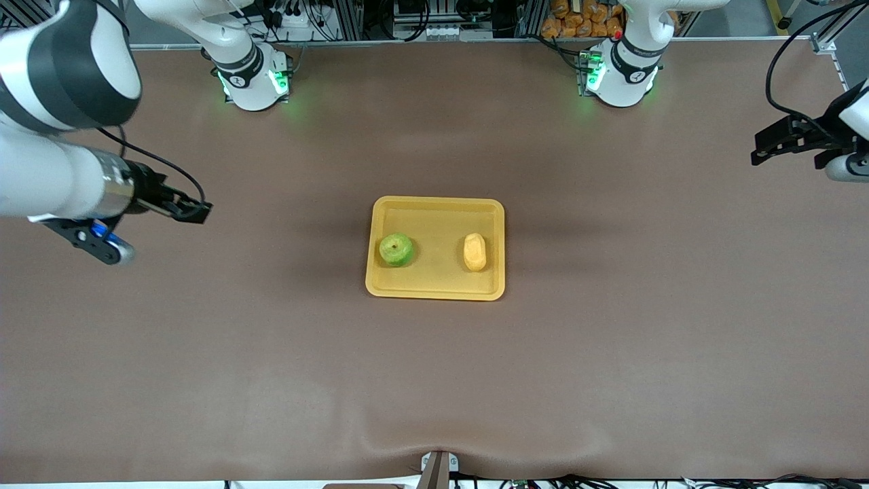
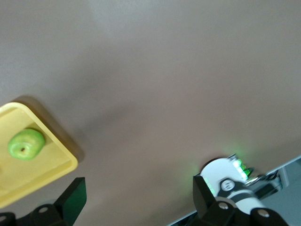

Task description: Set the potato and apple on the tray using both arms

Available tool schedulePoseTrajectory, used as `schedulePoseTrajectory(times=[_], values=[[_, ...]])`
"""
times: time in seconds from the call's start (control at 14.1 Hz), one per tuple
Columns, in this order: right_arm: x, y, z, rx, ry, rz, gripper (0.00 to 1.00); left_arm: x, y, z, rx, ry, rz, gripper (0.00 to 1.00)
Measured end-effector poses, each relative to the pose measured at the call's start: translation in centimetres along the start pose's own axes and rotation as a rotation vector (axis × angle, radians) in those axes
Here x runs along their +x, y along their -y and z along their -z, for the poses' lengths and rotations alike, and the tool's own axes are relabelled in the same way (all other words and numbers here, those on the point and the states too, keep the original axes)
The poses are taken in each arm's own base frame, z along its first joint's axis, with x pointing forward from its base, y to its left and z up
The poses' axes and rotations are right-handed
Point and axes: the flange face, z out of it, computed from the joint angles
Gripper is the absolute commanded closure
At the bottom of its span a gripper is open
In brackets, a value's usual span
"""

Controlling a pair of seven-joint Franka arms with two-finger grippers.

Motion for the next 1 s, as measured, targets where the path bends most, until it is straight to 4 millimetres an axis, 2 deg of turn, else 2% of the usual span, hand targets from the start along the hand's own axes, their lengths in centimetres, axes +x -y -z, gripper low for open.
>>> schedulePoseTrajectory(times=[0.28,0.5,0.71,0.85,1.0], values=[[0.4,-6.2,3.0,0.046,-0.019,0.162,0.00,0.6,-0.6,-1.1,0.002,-0.018,-0.003,0.00],[-0.6,-10.1,5.1,0.073,-0.047,0.261,0.00,0.8,-1.6,-0.9,0.004,-0.030,-0.002,0.00],[-3.2,-11.7,6.2,0.072,-0.083,0.287,0.00,1.0,-3.5,-0.6,0.006,-0.048,-0.019,0.00],[-4.2,-12.5,6.0,0.056,-0.106,0.313,0.00,0.9,-3.4,-0.4,0.006,-0.052,-0.012,0.00],[-4.3,-13.2,5.4,0.042,-0.131,0.372,0.00,0.8,-3.2,-0.3,0.006,-0.054,-0.008,0.00]])
